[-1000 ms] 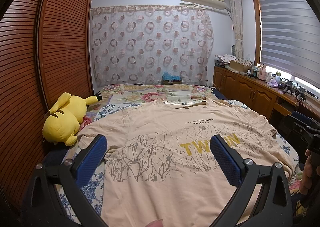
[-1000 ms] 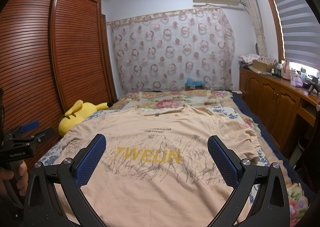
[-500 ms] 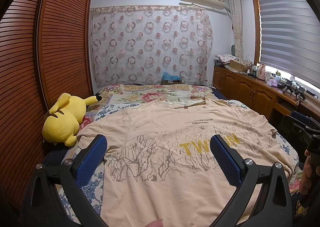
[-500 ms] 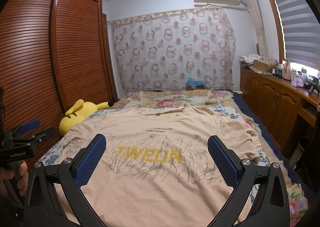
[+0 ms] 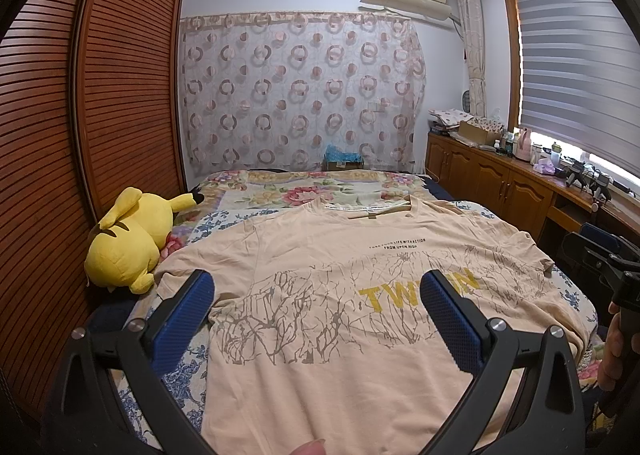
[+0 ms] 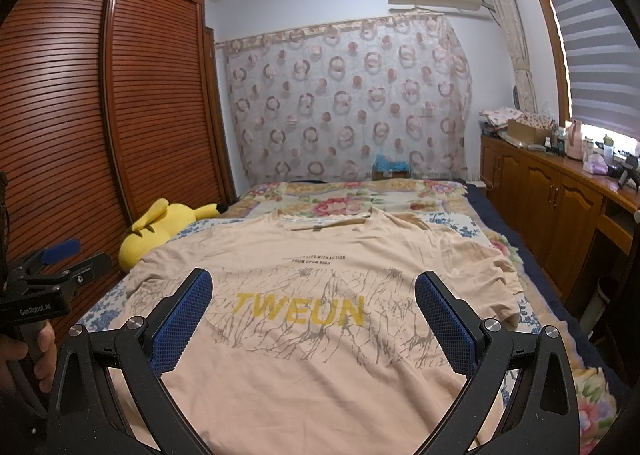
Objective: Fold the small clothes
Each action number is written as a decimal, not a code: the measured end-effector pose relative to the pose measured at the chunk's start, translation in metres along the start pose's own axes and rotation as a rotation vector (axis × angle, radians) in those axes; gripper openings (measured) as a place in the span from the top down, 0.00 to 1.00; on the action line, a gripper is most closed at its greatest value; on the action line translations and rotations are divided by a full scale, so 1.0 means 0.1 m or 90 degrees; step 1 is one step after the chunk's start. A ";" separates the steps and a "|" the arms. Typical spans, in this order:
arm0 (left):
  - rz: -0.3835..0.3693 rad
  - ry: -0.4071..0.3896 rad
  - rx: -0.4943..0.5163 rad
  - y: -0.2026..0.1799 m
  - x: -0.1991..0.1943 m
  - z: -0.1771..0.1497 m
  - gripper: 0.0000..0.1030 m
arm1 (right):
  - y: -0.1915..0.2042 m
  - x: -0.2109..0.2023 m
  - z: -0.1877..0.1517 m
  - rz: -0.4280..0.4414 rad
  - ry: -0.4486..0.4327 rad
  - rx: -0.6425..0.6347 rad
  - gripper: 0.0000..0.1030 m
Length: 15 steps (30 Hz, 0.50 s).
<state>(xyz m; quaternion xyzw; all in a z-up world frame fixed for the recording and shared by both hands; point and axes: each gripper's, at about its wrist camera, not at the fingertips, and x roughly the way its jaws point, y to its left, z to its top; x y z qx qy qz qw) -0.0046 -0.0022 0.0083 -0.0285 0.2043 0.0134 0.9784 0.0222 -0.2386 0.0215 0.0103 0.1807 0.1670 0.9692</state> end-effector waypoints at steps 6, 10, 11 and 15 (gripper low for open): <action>0.000 0.002 -0.001 0.00 0.00 -0.01 0.00 | 0.00 0.00 0.00 0.000 0.001 0.000 0.00; 0.001 0.015 -0.003 0.04 0.04 -0.01 0.00 | 0.01 0.03 -0.03 0.001 0.006 -0.001 0.00; 0.006 0.018 -0.002 0.06 0.06 -0.01 0.00 | 0.09 0.09 -0.05 0.001 0.010 -0.004 0.00; 0.027 0.028 -0.008 0.23 0.17 -0.11 0.00 | 0.20 0.21 -0.11 0.003 0.024 -0.011 0.00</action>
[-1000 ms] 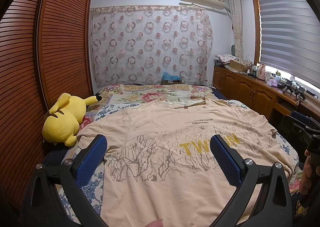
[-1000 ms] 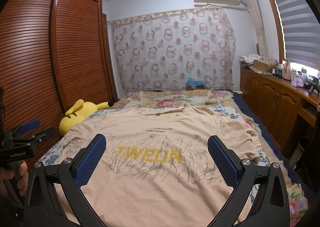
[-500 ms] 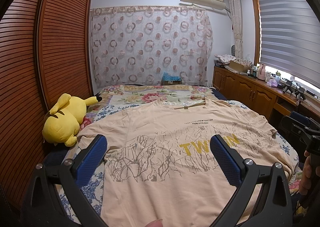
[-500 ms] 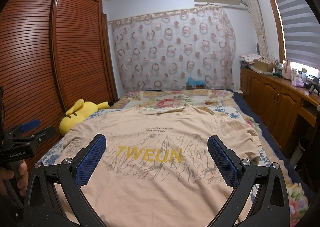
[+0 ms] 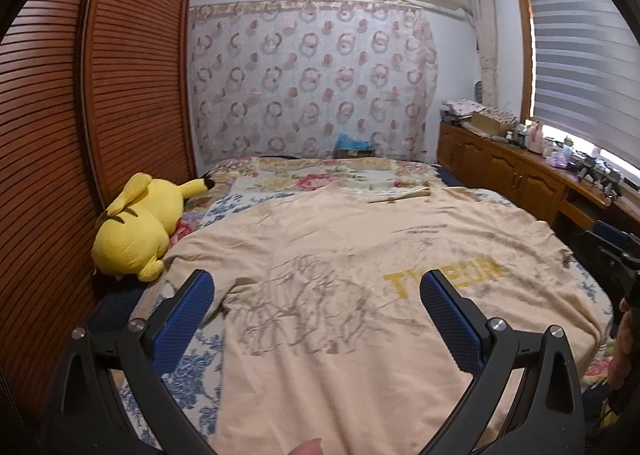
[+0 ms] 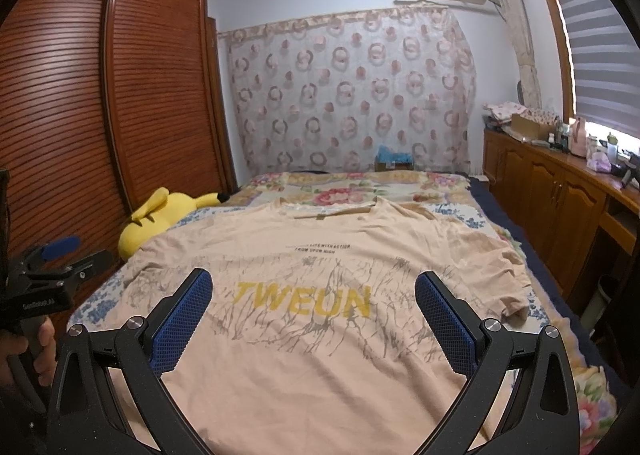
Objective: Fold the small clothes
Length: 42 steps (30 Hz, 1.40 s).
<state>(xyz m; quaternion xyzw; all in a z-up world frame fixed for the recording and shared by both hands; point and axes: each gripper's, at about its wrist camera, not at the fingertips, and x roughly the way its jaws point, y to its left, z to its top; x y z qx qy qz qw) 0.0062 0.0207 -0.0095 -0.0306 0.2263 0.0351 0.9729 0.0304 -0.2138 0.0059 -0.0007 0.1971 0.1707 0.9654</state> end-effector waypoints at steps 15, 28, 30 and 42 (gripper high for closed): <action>0.037 0.075 -0.027 0.72 0.37 -0.17 0.00 | 0.19 0.28 -0.06 0.027 0.026 -0.028 0.00; 0.041 0.144 -0.032 1.33 0.68 -0.22 0.01 | 0.33 0.57 0.00 0.060 0.052 -0.055 0.00; 0.036 0.154 -0.038 1.42 0.73 -0.23 0.05 | 0.36 0.61 0.00 0.062 0.060 -0.057 0.00; 0.003 0.275 -0.073 1.82 1.25 -0.31 0.29 | 0.56 1.05 -0.14 0.110 0.133 -0.086 0.00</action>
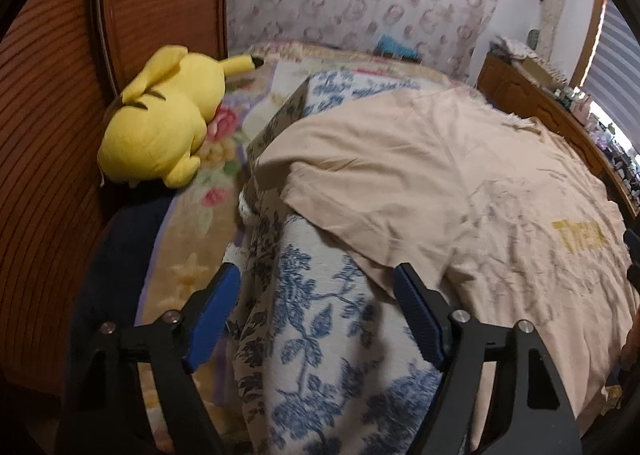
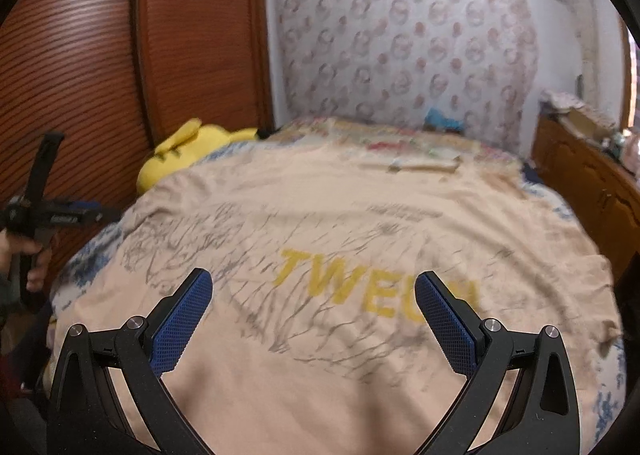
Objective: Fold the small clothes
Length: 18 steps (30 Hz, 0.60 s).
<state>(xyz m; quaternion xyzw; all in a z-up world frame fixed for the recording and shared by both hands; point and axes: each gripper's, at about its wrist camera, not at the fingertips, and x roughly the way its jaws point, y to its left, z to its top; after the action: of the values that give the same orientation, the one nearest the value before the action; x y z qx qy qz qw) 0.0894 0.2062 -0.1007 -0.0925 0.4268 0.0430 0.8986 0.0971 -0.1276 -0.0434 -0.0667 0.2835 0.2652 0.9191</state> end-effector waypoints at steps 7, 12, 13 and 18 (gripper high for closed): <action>-0.043 -0.005 0.027 -0.20 -0.01 0.05 0.37 | 0.16 0.28 -0.01 0.058 0.060 -0.022 0.00; -0.063 0.017 0.025 -0.28 0.10 0.11 0.37 | 0.28 0.39 -0.04 0.067 0.088 -0.045 0.00; -0.056 0.020 0.026 -0.30 0.14 0.13 0.37 | 0.29 0.40 -0.06 0.068 0.092 -0.048 0.00; -0.045 0.024 0.023 -0.34 0.20 0.23 0.64 | 0.31 0.46 -0.08 0.063 0.104 -0.055 0.00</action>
<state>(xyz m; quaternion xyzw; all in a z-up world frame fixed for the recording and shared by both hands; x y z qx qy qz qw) 0.1244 0.1772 -0.0976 -0.0917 0.4410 0.0019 0.8928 0.1091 -0.0831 -0.0741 -0.1136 0.3490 0.3160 0.8749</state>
